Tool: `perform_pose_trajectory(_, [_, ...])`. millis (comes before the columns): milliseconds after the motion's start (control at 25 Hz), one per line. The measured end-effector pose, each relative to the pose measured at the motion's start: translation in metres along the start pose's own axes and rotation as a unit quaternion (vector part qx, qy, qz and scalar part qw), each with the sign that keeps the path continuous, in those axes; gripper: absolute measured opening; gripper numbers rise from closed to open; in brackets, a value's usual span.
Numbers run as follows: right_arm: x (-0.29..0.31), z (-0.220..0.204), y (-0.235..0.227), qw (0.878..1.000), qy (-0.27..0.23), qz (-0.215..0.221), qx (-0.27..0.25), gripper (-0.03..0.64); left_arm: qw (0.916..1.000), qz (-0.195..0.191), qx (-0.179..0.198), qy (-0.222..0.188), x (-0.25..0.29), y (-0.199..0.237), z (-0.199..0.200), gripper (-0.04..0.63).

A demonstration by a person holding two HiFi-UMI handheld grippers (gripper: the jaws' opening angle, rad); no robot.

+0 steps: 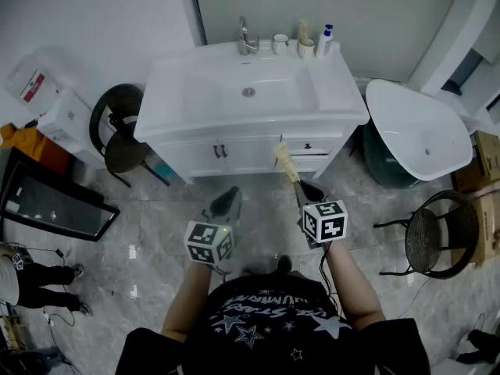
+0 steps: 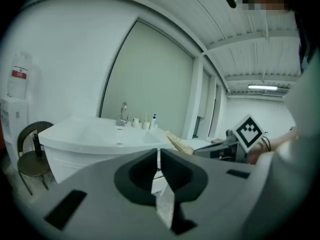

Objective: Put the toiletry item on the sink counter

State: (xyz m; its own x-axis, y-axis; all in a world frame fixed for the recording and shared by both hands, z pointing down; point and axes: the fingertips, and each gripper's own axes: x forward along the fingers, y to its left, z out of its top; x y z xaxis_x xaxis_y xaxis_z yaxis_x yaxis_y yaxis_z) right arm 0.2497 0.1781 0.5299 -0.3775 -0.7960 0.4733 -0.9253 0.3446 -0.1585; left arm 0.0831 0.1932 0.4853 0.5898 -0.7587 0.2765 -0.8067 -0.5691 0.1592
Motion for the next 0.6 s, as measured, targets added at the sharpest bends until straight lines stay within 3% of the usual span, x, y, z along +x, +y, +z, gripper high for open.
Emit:
perform_pose_trajectory(160, [-0.003,0.000,-0.003,1.000,-0.001,0.006,0.000,0.020,0.9999,0.003,0.014,0.006,0.003,-0.008,-0.002,0.031])
perform_pose_trajectory(600, [-0.003,-0.004,-0.021,1.000,0.001,0.030,-0.006,0.020,0.9995,0.026,0.008,0.016,0.011,-0.019,-0.009,0.031])
